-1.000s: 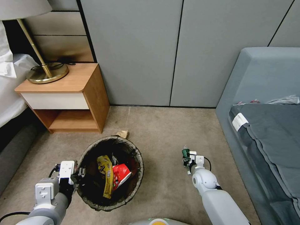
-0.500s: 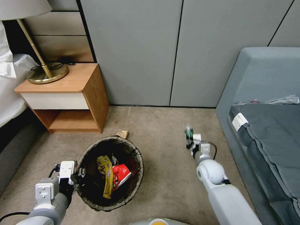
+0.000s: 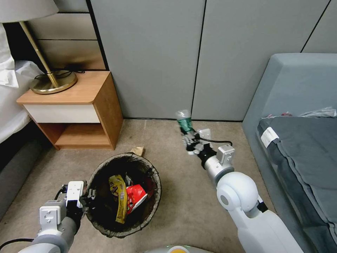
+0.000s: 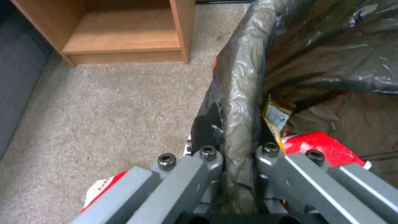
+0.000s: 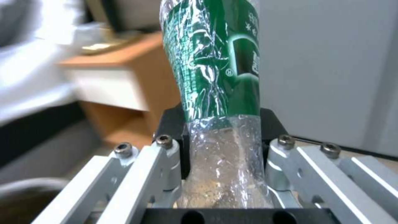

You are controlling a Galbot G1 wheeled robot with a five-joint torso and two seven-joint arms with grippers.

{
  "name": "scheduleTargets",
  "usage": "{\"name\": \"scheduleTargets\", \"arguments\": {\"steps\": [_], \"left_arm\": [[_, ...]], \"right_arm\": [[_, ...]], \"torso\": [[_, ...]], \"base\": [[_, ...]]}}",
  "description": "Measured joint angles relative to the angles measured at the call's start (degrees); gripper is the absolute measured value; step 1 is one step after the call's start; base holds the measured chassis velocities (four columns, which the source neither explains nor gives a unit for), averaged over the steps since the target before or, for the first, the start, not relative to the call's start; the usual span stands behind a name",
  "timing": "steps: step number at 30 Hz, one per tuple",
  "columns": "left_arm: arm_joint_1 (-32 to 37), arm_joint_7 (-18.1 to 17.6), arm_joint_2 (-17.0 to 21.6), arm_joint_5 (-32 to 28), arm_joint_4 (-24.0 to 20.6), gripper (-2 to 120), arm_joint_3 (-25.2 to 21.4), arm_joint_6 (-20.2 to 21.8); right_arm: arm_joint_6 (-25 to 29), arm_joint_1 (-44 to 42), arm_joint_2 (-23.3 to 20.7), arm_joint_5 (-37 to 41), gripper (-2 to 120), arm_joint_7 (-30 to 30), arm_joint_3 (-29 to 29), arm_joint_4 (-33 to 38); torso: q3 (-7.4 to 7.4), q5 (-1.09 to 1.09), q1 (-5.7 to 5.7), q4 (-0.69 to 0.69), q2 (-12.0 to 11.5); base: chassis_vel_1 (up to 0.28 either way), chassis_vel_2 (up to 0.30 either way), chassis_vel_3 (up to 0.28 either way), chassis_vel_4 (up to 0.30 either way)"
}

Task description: Pick up the trash bin, then pick up the garbage from the floor and place it into the trash bin.

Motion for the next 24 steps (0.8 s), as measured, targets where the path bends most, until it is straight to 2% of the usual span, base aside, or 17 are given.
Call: {"name": "scheduleTargets", "arguments": {"steps": [9,17,24], "left_arm": [[-0.01,0.0,0.0,0.02,0.0,1,0.0,0.0],[-0.07,0.0,0.0,0.03,0.0,1,0.01,0.0],[-0.16,0.0,0.0,0.04,0.0,1,0.04,0.0]], "right_arm": [[-2.12,4.13,-3.46,6.71,22,-0.51,-9.53,2.9],[-2.92,3.68,-7.09,6.27,22,1.22,-17.84,2.56],[-2.92,3.61,-6.81,4.59,22,2.07,-22.14,1.06]], "torso": [[0.0,0.0,0.0,0.01,0.0],[0.0,0.0,0.0,0.0,0.0],[0.0,0.01,0.0,0.0,0.0]], "base": [[0.0,0.0,0.0,0.0],[0.0,0.0,0.0,0.0],[0.0,0.0,0.0,0.0]]}}
